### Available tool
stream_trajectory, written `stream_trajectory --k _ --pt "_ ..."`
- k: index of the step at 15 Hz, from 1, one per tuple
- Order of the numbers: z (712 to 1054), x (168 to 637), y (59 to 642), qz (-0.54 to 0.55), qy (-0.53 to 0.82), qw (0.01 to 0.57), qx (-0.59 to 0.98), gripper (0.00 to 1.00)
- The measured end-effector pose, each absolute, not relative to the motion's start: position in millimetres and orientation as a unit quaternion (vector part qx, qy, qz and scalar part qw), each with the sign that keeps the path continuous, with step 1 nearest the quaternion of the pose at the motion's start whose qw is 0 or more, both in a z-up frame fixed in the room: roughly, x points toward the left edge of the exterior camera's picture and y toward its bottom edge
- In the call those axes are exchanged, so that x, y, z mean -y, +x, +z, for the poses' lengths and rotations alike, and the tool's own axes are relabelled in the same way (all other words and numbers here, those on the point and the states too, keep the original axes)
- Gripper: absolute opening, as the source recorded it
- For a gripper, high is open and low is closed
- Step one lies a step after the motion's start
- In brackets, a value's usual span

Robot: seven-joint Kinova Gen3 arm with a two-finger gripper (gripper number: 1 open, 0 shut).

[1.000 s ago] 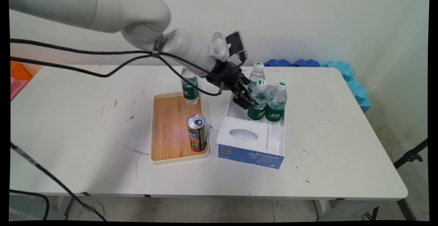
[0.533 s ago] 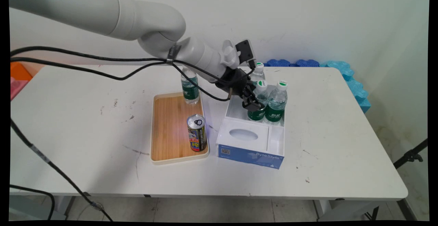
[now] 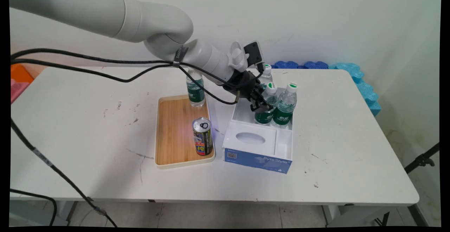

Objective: Place the picked object on the tray

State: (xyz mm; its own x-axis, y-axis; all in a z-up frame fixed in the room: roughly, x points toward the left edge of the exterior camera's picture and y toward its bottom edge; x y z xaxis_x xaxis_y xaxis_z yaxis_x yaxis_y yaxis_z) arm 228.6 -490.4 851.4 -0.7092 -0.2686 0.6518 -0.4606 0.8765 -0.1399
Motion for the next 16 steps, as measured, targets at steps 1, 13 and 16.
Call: stream_trajectory --k 1,13,16 --pt "853.8 489.3 229.2 0.148 0.199 0.326 0.912 0.00" --pt "942.6 461.6 281.1 0.170 0.214 0.363 0.891 0.00" --pt "958.5 446.7 308.1 0.169 0.218 0.365 0.889 0.00"
